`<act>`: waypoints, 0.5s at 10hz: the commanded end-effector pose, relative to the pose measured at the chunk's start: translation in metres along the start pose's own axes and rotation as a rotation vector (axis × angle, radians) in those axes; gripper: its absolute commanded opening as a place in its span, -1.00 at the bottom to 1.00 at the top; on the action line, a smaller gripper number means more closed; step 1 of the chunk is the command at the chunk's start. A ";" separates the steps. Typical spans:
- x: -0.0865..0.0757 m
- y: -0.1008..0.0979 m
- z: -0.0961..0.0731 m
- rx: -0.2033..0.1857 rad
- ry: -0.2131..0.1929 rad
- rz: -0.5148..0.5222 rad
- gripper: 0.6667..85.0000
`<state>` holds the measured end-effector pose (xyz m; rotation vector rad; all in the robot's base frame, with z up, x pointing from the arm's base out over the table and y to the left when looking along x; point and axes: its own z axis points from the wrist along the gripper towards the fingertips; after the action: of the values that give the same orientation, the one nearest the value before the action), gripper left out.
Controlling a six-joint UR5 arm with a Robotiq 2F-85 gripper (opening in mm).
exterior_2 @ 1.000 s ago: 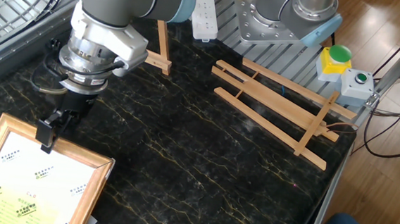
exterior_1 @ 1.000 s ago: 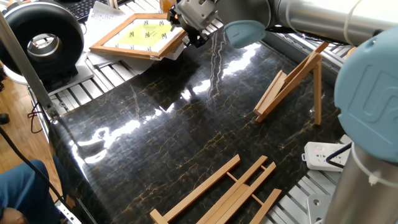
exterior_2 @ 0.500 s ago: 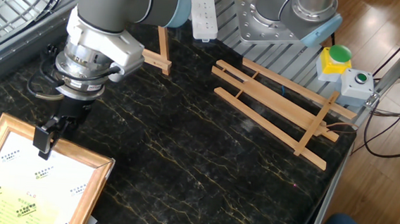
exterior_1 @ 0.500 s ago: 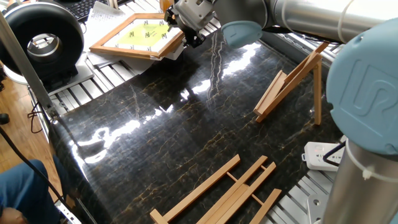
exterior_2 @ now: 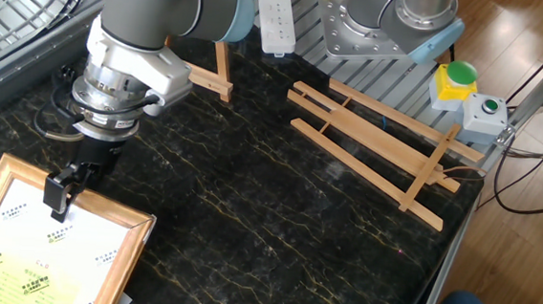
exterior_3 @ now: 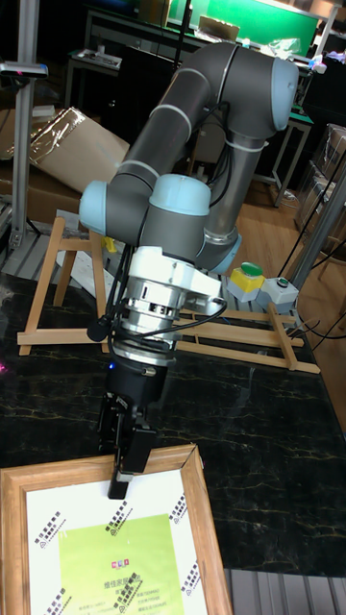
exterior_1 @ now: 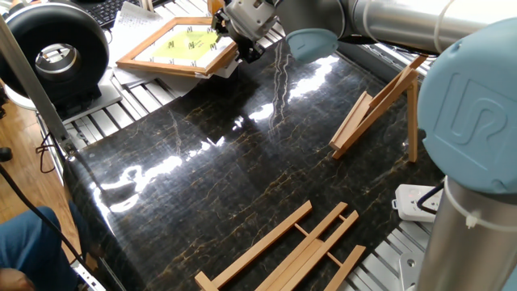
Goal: Put the photo frame on the bracket
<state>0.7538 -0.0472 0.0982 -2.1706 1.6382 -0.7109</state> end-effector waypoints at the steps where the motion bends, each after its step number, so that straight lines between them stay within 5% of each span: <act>1: 0.003 -0.001 0.001 0.006 -0.011 0.013 0.34; 5: 0.003 -0.003 0.003 0.011 -0.014 0.016 0.23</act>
<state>0.7565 -0.0480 0.0971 -2.1647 1.6322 -0.7032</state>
